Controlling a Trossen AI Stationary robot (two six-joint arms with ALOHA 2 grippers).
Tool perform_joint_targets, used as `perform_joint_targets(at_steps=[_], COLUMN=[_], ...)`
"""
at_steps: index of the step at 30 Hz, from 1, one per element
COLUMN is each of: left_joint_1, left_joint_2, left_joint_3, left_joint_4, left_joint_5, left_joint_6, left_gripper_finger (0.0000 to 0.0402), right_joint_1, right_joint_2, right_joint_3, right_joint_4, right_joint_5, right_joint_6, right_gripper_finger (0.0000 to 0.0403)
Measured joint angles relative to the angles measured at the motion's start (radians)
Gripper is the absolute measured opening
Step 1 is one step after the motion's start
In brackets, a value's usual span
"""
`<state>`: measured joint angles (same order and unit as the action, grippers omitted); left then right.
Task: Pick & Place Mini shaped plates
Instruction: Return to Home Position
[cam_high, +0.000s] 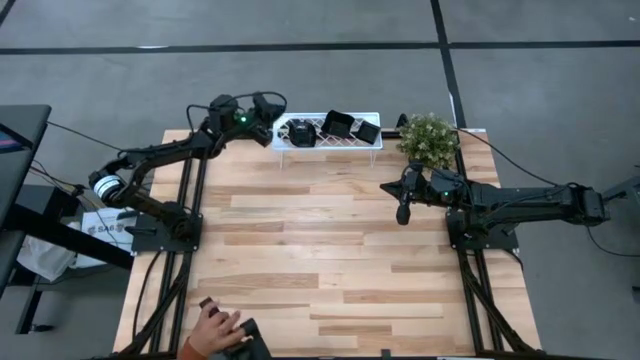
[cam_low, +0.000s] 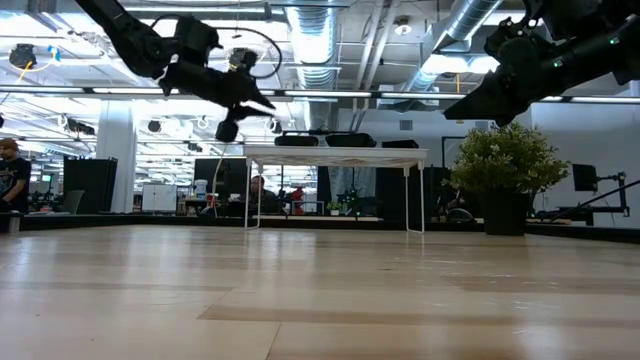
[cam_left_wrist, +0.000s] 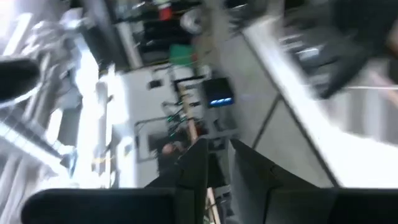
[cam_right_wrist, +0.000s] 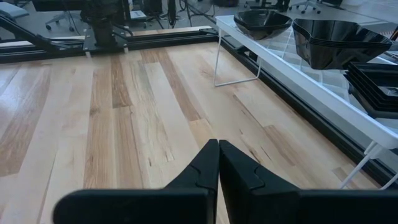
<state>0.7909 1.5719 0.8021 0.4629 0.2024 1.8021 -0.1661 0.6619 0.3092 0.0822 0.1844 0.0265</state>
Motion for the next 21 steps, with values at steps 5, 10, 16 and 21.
perform_joint_targets(at_steps=[5,10,16,21], left_joint_1=[0.005,-0.034,-0.056,-0.070], left_joint_2=[-0.009,-0.074,-0.207,-0.246], left_joint_3=[0.000,0.000,-0.051,-0.141], left_joint_4=[0.130,0.129,0.129,0.126], left_joint_5=[-0.040,-0.147,0.036,0.485], left_joint_6=[-0.205,-0.570,-1.161,-1.431], left_gripper_finger=[0.0065,0.0067,0.0065,0.0066], right_joint_1=[0.001,0.002,0.002,-0.001], right_joint_2=[0.000,0.000,0.000,-0.001], right_joint_3=[0.000,0.000,0.000,0.000], right_joint_4=[0.000,0.000,0.008,0.008], right_joint_5=[0.000,0.000,0.000,0.000], right_joint_6=[0.000,0.000,-0.028,-0.103], right_gripper_finger=[0.0006,0.0006,0.0006,0.0006])
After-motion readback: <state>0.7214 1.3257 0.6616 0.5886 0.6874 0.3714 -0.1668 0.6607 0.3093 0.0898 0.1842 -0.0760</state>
